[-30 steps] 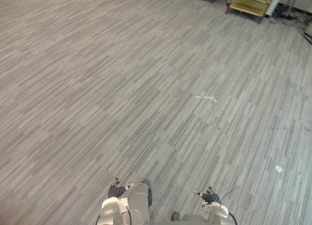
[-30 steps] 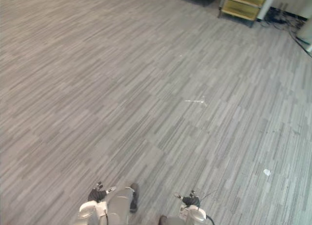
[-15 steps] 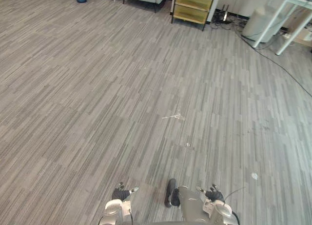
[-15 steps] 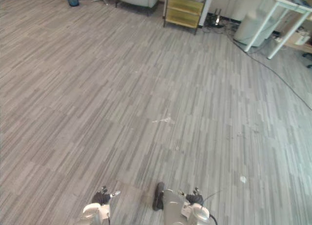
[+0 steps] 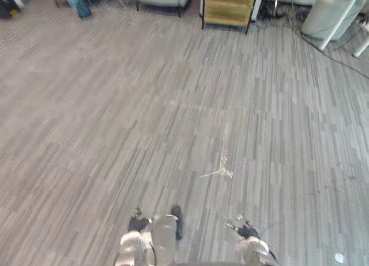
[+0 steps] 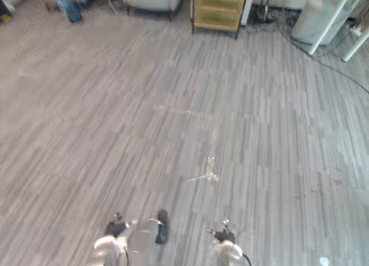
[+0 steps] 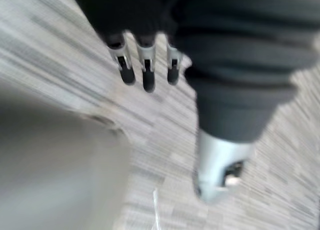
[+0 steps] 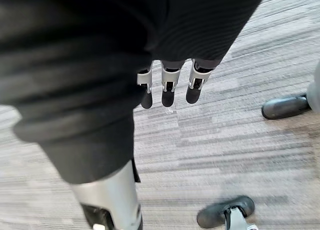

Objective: Pick up cushions and gather them together orderly.

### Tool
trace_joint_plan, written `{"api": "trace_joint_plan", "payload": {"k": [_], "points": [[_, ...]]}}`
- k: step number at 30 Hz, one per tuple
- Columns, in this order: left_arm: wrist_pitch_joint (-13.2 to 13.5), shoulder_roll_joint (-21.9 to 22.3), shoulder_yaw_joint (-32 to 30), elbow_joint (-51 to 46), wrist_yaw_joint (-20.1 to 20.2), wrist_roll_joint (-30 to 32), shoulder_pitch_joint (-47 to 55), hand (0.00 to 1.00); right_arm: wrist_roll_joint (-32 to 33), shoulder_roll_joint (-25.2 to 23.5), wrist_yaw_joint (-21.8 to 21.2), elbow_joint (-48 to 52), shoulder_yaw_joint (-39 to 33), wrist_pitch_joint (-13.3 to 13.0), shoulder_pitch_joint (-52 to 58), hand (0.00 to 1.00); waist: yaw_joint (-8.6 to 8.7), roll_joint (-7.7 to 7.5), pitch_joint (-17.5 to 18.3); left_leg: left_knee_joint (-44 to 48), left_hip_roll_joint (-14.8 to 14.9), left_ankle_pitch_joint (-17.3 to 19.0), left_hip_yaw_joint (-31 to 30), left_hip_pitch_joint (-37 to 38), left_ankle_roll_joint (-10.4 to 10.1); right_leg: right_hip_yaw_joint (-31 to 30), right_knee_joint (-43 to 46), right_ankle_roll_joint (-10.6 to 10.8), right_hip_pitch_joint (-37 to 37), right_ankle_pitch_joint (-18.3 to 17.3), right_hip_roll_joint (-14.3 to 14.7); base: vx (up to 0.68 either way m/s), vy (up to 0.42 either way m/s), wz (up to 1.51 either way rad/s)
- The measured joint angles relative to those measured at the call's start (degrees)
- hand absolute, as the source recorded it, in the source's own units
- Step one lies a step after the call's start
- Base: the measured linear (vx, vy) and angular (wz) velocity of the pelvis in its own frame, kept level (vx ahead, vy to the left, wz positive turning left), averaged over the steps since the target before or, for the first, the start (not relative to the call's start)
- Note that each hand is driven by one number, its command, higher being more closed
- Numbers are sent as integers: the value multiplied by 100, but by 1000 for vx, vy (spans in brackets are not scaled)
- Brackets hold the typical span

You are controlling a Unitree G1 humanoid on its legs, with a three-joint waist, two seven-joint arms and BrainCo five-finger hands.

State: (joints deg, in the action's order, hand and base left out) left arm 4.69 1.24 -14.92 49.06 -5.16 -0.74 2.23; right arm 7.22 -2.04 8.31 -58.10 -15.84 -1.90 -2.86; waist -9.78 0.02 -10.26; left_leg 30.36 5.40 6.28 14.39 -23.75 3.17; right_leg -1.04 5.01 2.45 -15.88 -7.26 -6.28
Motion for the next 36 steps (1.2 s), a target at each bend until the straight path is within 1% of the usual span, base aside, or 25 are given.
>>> {"api": "trace_joint_plan", "payload": {"k": [1,2,3,5,6,7,8,9,11,13,14,15,17,19,21,22,23,25,27,28,29,30,31,33,36], "points": [[3,7,-11,-12,-2,-2,18,0,-8,-9,-1,1,-4,0,11,0,-12,-26,17,79,-16,55,30,44,63,-23,108,102,-7,71,-26,569,222,-8],[-4,-8,-4,-17,7,-30,119,0,-59,-31,-26,64,-23,-7,85,0,-56,-131,112,30,-134,357,167,492,130,-145,1073,384,223,299,-111,440,161,-12],[-6,-14,35,-2,6,-35,150,0,-60,-30,-39,93,-22,-16,110,0,-56,-131,137,-61,-167,465,166,639,107,-183,1511,507,369,379,-114,529,191,-9],[-21,-61,182,94,16,-44,153,0,-100,-16,-89,121,-9,-82,186,0,32,-156,147,-535,-387,958,-30,1338,-63,-249,3995,1073,1422,617,-157,539,132,15],[-88,-94,180,168,11,-43,73,0,-108,-7,-100,127,-30,-66,278,0,96,-185,121,-750,-513,1087,-81,1778,-23,-113,5209,761,2125,149,-183,442,45,19],[-105,-76,181,178,10,-43,68,0,-108,-4,-102,134,-56,-69,321,0,106,-151,98,-837,-519,1124,-95,1940,-21,-19,5405,621,2288,2,-175,497,14,16],[-118,17,192,249,5,-48,82,0,-103,23,-107,473,-104,-81,523,0,219,-5,45,-1220,-500,1260,-188,2646,14,614,5546,191,2866,-514,-176,404,1,19],[-119,12,217,274,7,-50,72,0,-104,30,-107,576,-98,-93,536,0,301,51,17,-1328,-488,1299,-260,2825,12,891,5391,131,3057,-643,-190,394,-6,35],[-116,26,259,381,20,-52,-41,0,-101,28,-115,553,-176,-128,520,0,441,-49,32,-1718,-482,1354,-423,3416,-58,1508,4360,-91,3533,-769,-245,495,-107,66],[-113,77,325,397,32,-49,-109,0,-100,38,-117,550,-222,-153,504,0,484,-74,46,-1985,-440,1415,-538,3708,-168,1657,3065,-115,3789,-514,-131,585,-195,69],[-115,76,358,403,40,-48,-96,0,-103,59,-117,498,-246,-148,472,0,519,-101,66,-2168,-433,1487,-734,3943,-288,1392,1952,-181,3877,66,81,619,-258,71],[-121,146,349,538,37,-47,-103,0,-104,119,-131,424,-259,-144,449,0,613,-31,94,-2195,-324,1521,-1011,4129,-340,1222,2023,-505,3791,575,264,747,-306,66],[-125,214,346,639,50,-34,-57,0,-106,236,-146,314,-369,-130,368,0,609,256,218,-1859,-48,1427,-1165,3998,-485,1417,2247,-616,3772,193,386,619,-248,30],[-131,223,283,636,36,7,-77,0,-93,249,-137,314,-420,-133,338,0,627,364,197,-973,94,1252,-1322,3710,-576,1557,2344,-702,3567,-97,492,594,-223,17],[-135,221,252,607,46,52,-102,0,-59,250,-123,314,-339,-98,371,0,629,407,130,1396,231,88,-1472,2783,-551,1629,1848,-711,2776,-258,612,591,-186,18],[-129,217,248,515,53,61,-100,0,-30,218,-103,311,-275,-96,383,0,599,430,92,2563,455,152,-1331,2262,-536,1608,1500,-747,2267,-282,724,392,-59,3],[-126,213,247,464,49,63,-96,0,-4,198,-95,308,-208,-98,387,0,584,421,82,2897,542,242,-1237,2050,-511,1608,1368,-779,2069,-312,750,385,-43,-3],[-121,197,338,251,55,62,-80,0,85,65,-87,301,-83,-93,392,0,491,303,27,3229,664,581,-952,1283,-479,1556,956,-702,1456,-402,720,430,-32,-9],[-110,206,363,102,69,58,-73,0,180,-8,-70,304,-95,-84,378,0,388,302,6,2611,697,875,-767,768,-466,1410,721,-615,1098,-447,684,424,37,-31],[-107,205,361,90,66,58,-74,0,180,-38,-61,305,-95,-77,376,0,331,313,6,1553,591,957,-648,666,-485,1320,653,-489,898,-511,571,341,102,-31],[-100,210,364,88,65,59,-59,0,180,-38,-61,307,-94,-76,397,0,328,316,8,735,469,879,-614,675,-513,1268,640,-362,829,-593,481,454,216,-40],[-85,208,416,110,73,57,9,0,171,0,-59,306,-90,-75,422,0,328,409,54,-583,313,244,-700,705,-632,1146,627,-155,762,-753,428,369,223,-34],[-70,213,428,101,74,53,33,0,168,17,-57,297,-81,-66,424,0,310,424,68,-652,301,-111,-739,728,-661,1082,645,-98,749,-799,418,448,254,-46],[-10,-4,428,133,54,47,52,0,145,-88,-63,254,-41,-29,399,0,305,96,142,-785,-21,2,-480,820,-474,760,421,8,660,-753,100,445,173,-28],[-12,-51,330,154,57,47,67,0,12,-137,-66,233,-38,0,400,0,230,8,170,-251,-2,351,-237,846,-269,479,474,96,566,-498,-12,376,173,-19]]}}
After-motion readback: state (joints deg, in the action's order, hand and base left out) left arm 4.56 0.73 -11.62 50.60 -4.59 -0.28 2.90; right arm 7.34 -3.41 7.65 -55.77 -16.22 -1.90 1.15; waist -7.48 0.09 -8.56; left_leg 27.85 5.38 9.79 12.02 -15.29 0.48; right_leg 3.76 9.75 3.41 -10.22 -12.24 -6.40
